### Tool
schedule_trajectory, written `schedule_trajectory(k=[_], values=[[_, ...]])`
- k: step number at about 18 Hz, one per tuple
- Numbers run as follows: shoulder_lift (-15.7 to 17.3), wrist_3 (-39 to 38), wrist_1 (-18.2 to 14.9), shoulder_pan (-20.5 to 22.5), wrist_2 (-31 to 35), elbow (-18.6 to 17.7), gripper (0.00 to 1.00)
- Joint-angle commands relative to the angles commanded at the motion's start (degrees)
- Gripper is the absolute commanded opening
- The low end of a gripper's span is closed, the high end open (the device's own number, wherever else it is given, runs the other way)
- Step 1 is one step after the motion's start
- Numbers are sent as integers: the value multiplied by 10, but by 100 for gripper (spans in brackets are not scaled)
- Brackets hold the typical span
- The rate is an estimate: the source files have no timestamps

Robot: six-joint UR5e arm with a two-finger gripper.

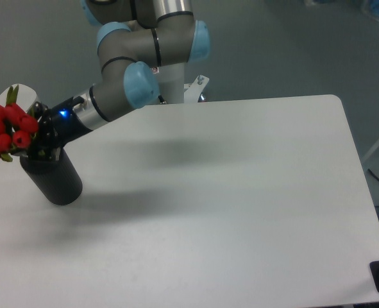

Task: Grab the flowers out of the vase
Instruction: 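Close the gripper around the tulip stems above the vase rim, then lift the tulips up out of the black vase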

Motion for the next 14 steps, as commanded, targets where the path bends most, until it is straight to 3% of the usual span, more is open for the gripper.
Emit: schedule_trajectory(k=[4, 14], values=[[11, -28, -1, 18, -26, 4, 19], [19, -195, -1, 55, -47, 58, 19]])
